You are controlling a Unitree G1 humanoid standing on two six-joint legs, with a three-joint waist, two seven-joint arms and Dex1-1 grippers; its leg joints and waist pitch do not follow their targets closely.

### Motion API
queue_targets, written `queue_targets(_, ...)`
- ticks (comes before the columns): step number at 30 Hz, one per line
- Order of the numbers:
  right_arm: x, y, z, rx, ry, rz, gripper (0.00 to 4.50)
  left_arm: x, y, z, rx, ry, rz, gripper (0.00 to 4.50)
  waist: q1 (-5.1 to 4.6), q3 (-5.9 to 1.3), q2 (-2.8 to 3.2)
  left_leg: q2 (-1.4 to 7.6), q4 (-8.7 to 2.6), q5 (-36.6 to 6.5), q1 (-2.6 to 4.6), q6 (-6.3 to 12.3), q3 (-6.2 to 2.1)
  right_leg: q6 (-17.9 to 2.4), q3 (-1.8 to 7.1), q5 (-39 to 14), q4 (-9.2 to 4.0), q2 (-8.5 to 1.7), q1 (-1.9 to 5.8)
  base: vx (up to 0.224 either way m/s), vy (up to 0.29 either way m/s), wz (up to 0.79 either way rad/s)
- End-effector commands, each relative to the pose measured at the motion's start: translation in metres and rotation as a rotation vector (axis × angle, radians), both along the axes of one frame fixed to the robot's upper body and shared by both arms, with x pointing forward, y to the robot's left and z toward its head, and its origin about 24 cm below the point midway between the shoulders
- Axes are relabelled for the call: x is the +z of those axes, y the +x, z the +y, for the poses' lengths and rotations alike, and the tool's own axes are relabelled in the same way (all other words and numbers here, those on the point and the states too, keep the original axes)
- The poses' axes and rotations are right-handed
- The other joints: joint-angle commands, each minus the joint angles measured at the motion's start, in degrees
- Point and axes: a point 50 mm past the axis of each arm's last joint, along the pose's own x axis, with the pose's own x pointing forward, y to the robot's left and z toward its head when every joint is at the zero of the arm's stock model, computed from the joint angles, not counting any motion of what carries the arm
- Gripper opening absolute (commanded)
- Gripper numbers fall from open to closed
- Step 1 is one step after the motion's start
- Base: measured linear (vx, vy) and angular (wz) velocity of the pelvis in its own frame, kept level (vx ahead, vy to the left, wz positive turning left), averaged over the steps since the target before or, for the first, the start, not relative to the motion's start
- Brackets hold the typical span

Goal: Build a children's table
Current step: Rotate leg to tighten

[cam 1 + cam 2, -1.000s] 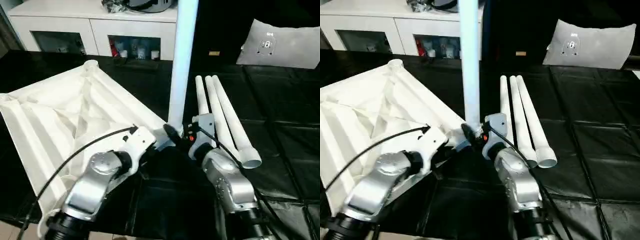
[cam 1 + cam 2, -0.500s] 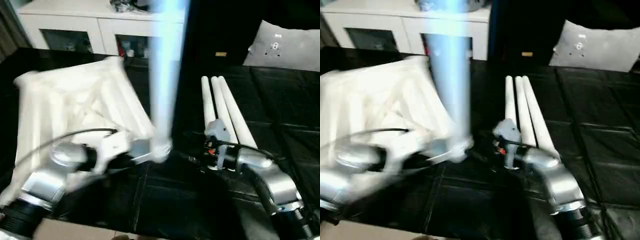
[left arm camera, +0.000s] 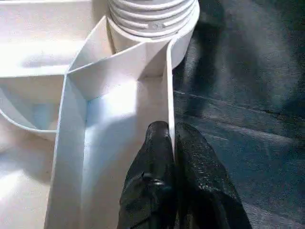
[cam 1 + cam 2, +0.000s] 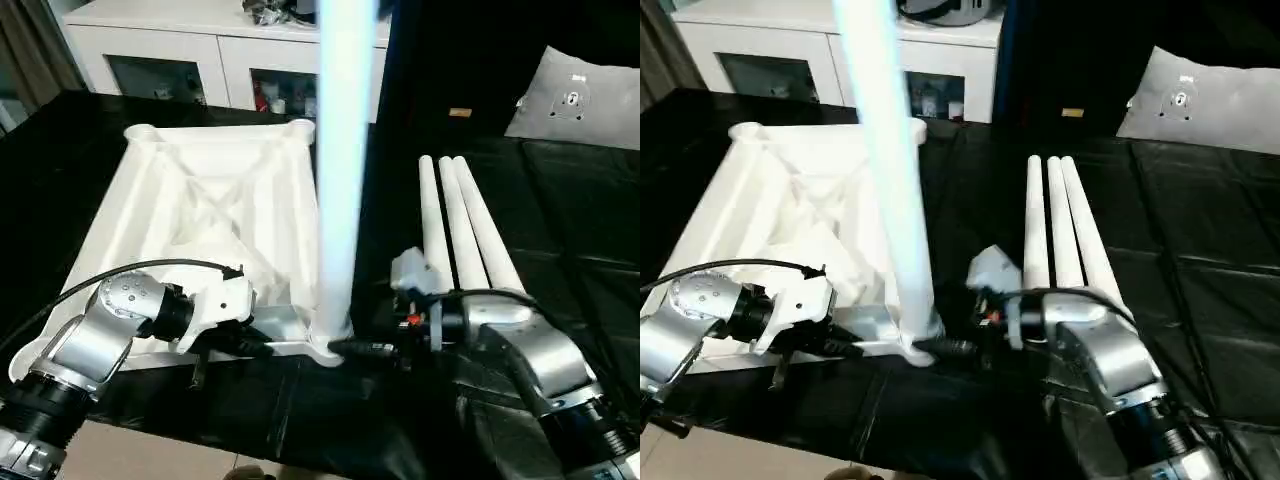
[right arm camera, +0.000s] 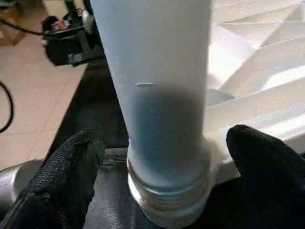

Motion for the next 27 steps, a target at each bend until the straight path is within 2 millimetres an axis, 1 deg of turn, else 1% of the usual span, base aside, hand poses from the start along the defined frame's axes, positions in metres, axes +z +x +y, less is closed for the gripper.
queue_targets(1, 0.001, 0.0029, 0.0034, 0.019, -0.002, 0.004, 4.29, 0.0036, -0.0005, -0.0112, -0.097, -0.017, 0.002, 0.0, -0.12, -3.62, 0.36, 3.15, -4.29, -7.63, 0.19, 1.83, -0.89, -10.93, 3.31, -15.11, -3.82, -4.99, 2.96, 0.0, 0.0, 0.0)
queue_targets(3, 0.0007, 0.0031, 0.0044, 0.023, -0.001, 0.009, 4.09, 0.0033, -0.0003, -0.0119, -0.105, -0.018, 0.003, 0.0, -0.1, -3.64, 0.39, 3.16, -4.28, -7.41, 0.15, 1.78, -0.91, -11.02, 3.24, -14.71, -3.79, -4.96, 3.0, 0.0, 0.0, 0.0)
queue_targets(4, 0.0005, 0.0031, 0.0049, 0.027, -0.001, 0.014, 4.06, 0.0032, -0.0003, -0.0123, -0.11, -0.02, 0.006, 0.0, -0.14, -3.66, 0.36, 3.18, -4.3, -7.27, 0.11, 1.79, -0.91, -11.02, 3.25, -14.43, -3.72, -4.95, 3.03, 0.0, 0.0, 0.0)
queue_targets(5, -0.0003, 0.0036, 0.0064, 0.034, -0.001, 0.023, 4.0, 0.0026, -0.0001, -0.0134, -0.126, -0.021, 0.01, 0.0, -0.08, -3.68, 0.18, 3.17, -4.24, -6.8, 0.1, 1.94, -0.88, -11.14, 3.27, -13.75, -3.61, -4.95, 3.04, 0.0, 0.0, 0.0)
queue_targets(7, -0.0011, 0.0041, 0.0075, 0.039, -0.002, 0.031, 3.81, 0.0021, -0.0001, -0.014, -0.137, -0.02, 0.012, 0.0, -0.08, -3.73, 0.23, 3.18, -4.21, -6.53, 0.01, 2.04, -0.89, -11.27, 3.23, -13.58, -3.53, -5.01, 3.11, 0.0, 0.0, 0.0)
queue_targets(8, -0.0012, 0.0042, 0.0076, 0.04, -0.002, 0.032, 3.81, 0.0021, -0.0001, -0.0141, -0.137, -0.02, 0.012, 0.0, -0.1, -3.72, 0.19, 3.23, -4.2, -6.35, 0.02, 2.06, -0.9, -11.32, 3.25, -13.4, -3.51, -5.03, 3.09, 0.0, 0.0, 0.0)
queue_targets(9, -0.0014, 0.0047, 0.008, 0.043, -0.003, 0.038, 3.66, 0.0018, 0.0003, -0.0147, -0.138, -0.022, 0.013, 0.0, -0.07, -3.69, 0.24, 3.22, -4.18, -6.26, 0.02, 2.13, -0.86, -11.38, 3.25, -13.3, -3.54, -5.02, 3.04, 0.0, 0.0, 0.0)
queue_targets(14, -0.0021, 0.005, 0.0091, 0.059, -0.005, 0.053, 3.26, 0.0008, 0.0003, -0.0155, -0.146, -0.018, 0.018, 0.0, -0.05, -3.63, 0.27, 3.22, -4.23, -7.08, 0.04, 1.85, -0.85, -11.35, 3.22, -14.27, -3.67, -5.0, 3.1, 0.0, 0.0, 0.0)
queue_targets(15, -0.0025, 0.0052, 0.0093, 0.063, -0.007, 0.06, 3.26, 0.0007, 0.0009, -0.0155, -0.148, -0.017, 0.017, 0.0, 0.0, -3.65, 0.22, 3.24, -4.23, -7.01, 0.07, 1.87, -0.87, -11.23, 3.24, -14.29, -3.63, -4.98, 3.08, 0.0, 0.0, 0.0)
queue_targets(16, -0.0025, 0.0052, 0.0093, 0.063, -0.007, 0.06, 3.02, 0.0007, 0.0009, -0.0155, -0.148, -0.017, 0.017, 0.0, 0.0, -3.64, 0.22, 3.22, -4.23, -6.97, 0.07, 1.89, -0.87, -11.16, 3.23, -14.43, -3.65, -4.97, 3.06, 0.0, 0.0, 0.0)
queue_targets(17, -0.0027, 0.0052, 0.0094, 0.065, -0.008, 0.062, 3.02, 0.0007, 0.0012, -0.0154, -0.148, -0.017, 0.016, 0.0, 0.01, -3.64, 0.22, 3.2, -4.23, -6.96, 0.08, 1.86, -0.86, -11.02, 3.22, -14.73, -3.69, -4.99, 3.07, 0.0, 0.0, 0.0)
queue_targets(18, -0.0031, 0.0052, 0.0095, 0.067, -0.01, 0.066, 2.92, 0.0005, 0.0014, -0.0149, -0.149, -0.014, 0.018, 0.0, 0.04, -3.65, 0.14, 3.21, -4.24, -6.79, 0.06, 1.89, -0.88, -10.99, 3.22, -14.71, -3.65, -4.99, 3.08, 0.0, 0.0, 0.0)
queue_targets(19, -0.0034, 0.0052, 0.0096, 0.069, -0.01, 0.069, 2.82, 0.0004, 0.0015, -0.0143, -0.149, -0.012, 0.019, 0.0, 0.03, -3.62, 0.18, 3.22, -4.24, -6.92, 0.06, 1.88, -0.87, -10.97, 3.22, -14.86, -3.68, -4.97, 3.03, 0.0, 0.0, 0.0)
queue_targets(20, -0.0039, 0.0049, 0.0097, 0.071, -0.011, 0.073, 2.82, 0.0003, 0.0016, -0.0139, -0.149, -0.011, 0.018, 0.0, 0.01, -3.61, 0.16, 3.21, -4.26, -7.18, 0.05, 1.79, -0.88, -10.84, 3.21, -15.36, -3.75, -5.02, 3.07, 0.0, 0.0, 0.0)
queue_targets(21, -0.0047, 0.0045, 0.0096, 0.074, -0.013, 0.076, 2.62, 0.0004, 0.0016, -0.0133, -0.149, -0.01, 0.018, 0.0, 0.02, -3.6, 0.14, 3.2, -4.26, -7.38, 0.09, 1.71, -0.87, -10.69, 3.23, -15.87, -3.82, -5.03, 3.03, 0.0, 0.0, 0.0)
queue_targets(24, -0.0056, 0.0042, 0.0095, 0.075, -0.011, 0.085, 2.54, 0.0005, 0.0017, -0.0125, -0.146, -0.01, 0.017, 0.0, 0.02, -3.65, 0.12, 3.2, -4.23, -6.82, 0.06, 1.76, -0.86, -10.62, 3.24, -15.43, -3.73, -4.99, 3.03, 0.0, 0.0, 0.0)
queue_targets(27, -0.0069, 0.0015, 0.0113, 0.078, 0.002, 0.103, 2.52, 0.0006, 0.0016, -0.0113, -0.127, -0.018, 0.021, 0.0, 0.05, -3.58, 0.31, 3.23, -4.26, -6.93, 0.02, 1.75, -0.91, -10.85, 3.22, -15.03, -3.7, -5.02, 3.03, 0.0, 0.0, 0.0)
